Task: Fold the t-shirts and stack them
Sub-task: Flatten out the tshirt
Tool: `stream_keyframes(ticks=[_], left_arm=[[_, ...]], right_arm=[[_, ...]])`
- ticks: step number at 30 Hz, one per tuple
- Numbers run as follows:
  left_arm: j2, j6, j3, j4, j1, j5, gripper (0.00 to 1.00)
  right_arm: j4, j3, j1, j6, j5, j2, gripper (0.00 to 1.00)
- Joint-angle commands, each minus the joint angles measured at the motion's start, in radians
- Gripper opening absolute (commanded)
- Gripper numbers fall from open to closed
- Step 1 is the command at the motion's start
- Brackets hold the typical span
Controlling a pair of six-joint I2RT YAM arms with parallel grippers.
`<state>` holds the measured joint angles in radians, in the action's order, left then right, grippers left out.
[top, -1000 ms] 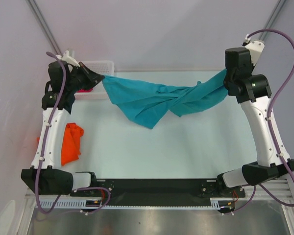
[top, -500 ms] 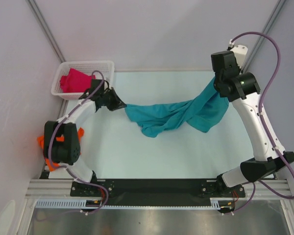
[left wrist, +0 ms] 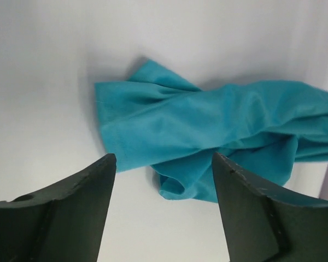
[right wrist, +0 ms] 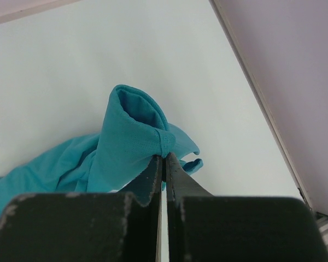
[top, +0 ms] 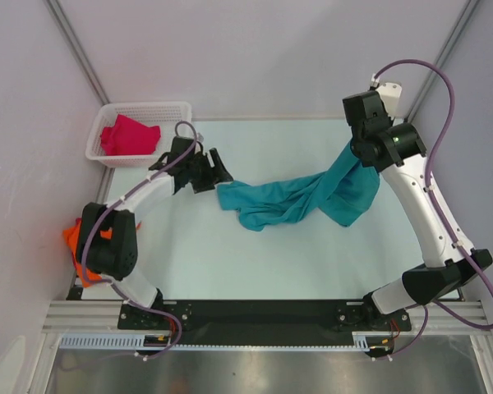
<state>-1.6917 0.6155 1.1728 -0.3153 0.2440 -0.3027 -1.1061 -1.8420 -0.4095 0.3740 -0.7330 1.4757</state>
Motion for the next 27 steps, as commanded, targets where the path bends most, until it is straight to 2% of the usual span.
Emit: stream_keyframes(ticks=[1, 8, 14, 16, 20, 27], left_arm=[[0.161, -0.066, -0.09, 0.079, 0.118, 0.111, 0.8], [0.253, -0.037, -0.35, 0.249, 0.233, 0.117, 0.8], [0.352, 0.013, -0.518, 0.312, 0.32, 0.217, 0.8], [0.362, 0.035, -0.573, 0.393, 0.333, 0.22, 0.8], [0.314, 0.052, -0.602, 0.488, 0.359, 0.214, 0.8], [0.136, 0.107, -0.607, 0.625, 0.423, 0.201, 0.8]], right_arm=[[0.015, 0.001, -0.018, 0.023, -0.006, 0.011, 0.0], [0.029, 0.021, -0.032, 0.023, -0.011, 0.018, 0.0], [0.045, 0.049, -0.032, 0.022, -0.014, 0.023, 0.0], [0.052, 0.05, -0.034, 0.023, -0.005, 0.028, 0.0], [0.051, 0.049, -0.046, 0.029, -0.005, 0.043, 0.0], [0.04, 0.033, -0.049, 0.026, -0.016, 0.061, 0.0]])
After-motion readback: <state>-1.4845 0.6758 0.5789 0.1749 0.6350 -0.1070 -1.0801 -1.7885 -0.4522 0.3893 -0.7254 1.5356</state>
